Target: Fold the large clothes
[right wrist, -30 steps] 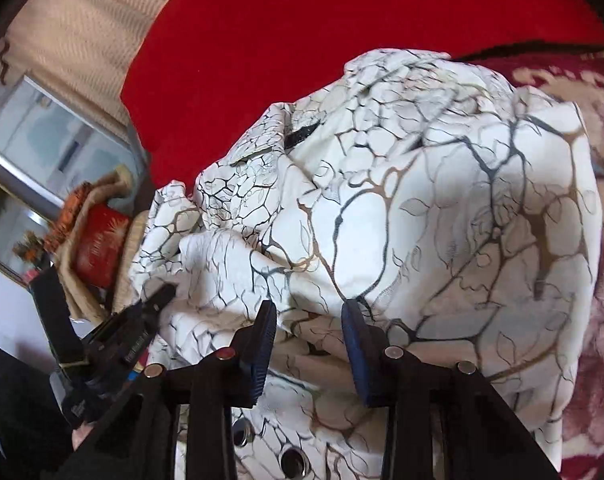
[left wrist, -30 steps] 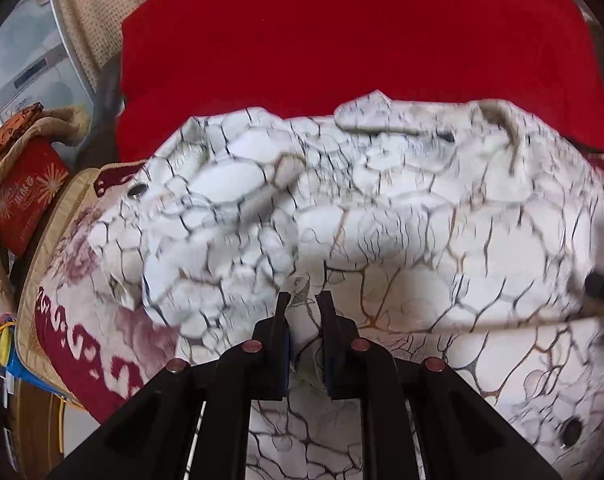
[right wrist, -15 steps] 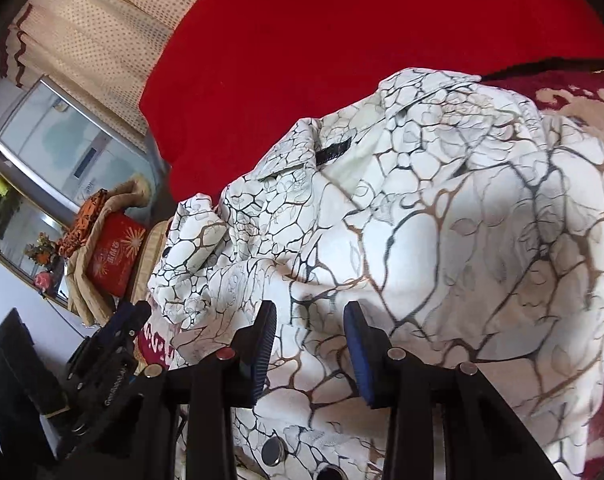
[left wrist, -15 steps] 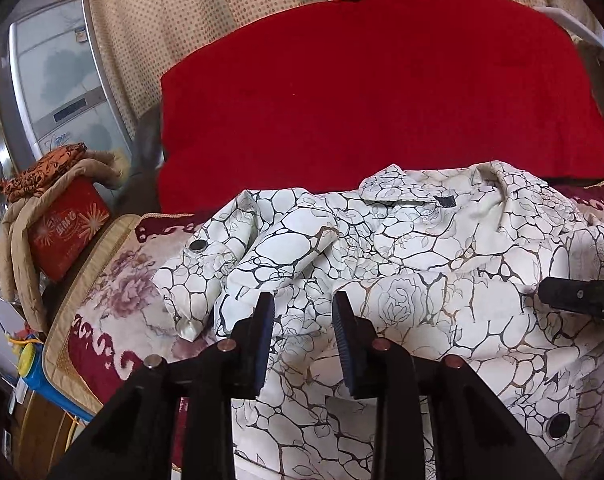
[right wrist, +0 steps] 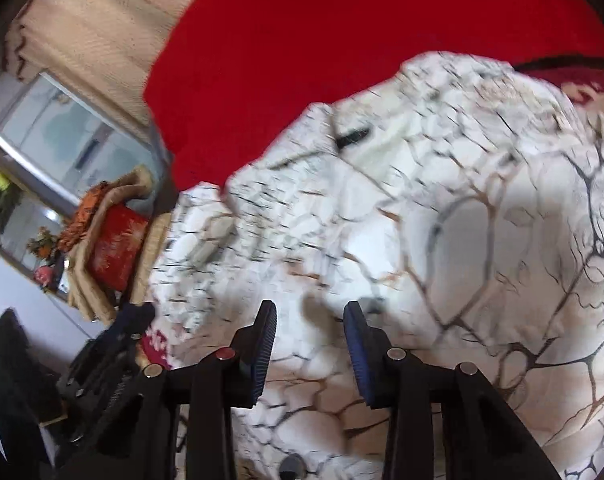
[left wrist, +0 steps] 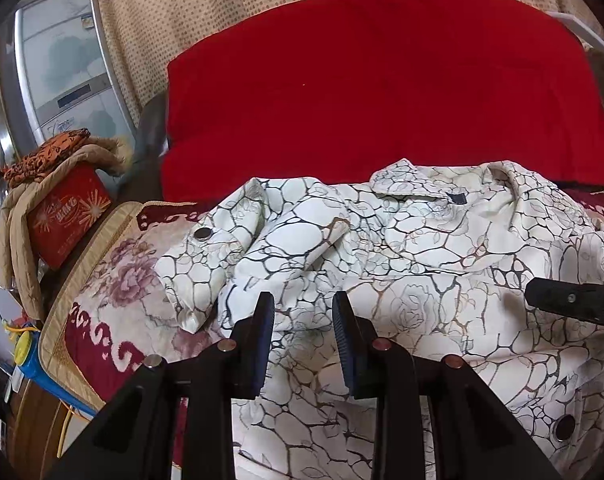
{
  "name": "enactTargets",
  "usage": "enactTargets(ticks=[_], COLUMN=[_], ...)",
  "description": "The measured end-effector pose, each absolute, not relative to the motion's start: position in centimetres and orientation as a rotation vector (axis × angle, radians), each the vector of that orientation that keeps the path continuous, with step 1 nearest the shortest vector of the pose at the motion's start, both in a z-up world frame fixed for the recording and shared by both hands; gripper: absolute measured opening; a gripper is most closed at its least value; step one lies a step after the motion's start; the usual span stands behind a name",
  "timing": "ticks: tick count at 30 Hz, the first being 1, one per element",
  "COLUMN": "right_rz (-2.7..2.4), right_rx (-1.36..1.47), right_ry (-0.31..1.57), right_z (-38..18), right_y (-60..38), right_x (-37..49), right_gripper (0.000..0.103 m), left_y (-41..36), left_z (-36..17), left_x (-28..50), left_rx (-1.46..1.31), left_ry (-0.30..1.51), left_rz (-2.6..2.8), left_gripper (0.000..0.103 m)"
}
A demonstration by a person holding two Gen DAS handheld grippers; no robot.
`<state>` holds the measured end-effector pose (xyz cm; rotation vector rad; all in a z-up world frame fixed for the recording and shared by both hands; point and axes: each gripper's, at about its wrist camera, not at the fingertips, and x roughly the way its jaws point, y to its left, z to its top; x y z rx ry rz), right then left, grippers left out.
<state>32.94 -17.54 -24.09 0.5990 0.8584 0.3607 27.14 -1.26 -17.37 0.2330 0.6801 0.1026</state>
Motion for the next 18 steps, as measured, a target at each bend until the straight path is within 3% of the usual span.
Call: enactTargets(ticks=[4,11,18], right_rz=[0.421,0.399,0.440], right_rx=[0.571,0.532,0.513], right_ry=[0.835,0.969,0.924], right_z=[-23.3,-26.2,-25.4], right_y=[-15.8,-12.6,-11.6], right_x=[32.8,34.7,34.2], right_gripper=[0.039,0.039,0.039], left_y=[-0.3,1.5,3.8], left_z=[-17.0,-16.1,-14.9], left_x=[27.0,26.4,25.6], left_rx=[0.217,0.204,0.175], left_ry=[0.680,0.661,0.633], left_rz=[0.119,0.164,0.211], left_gripper=[0.031,0.033,0.038])
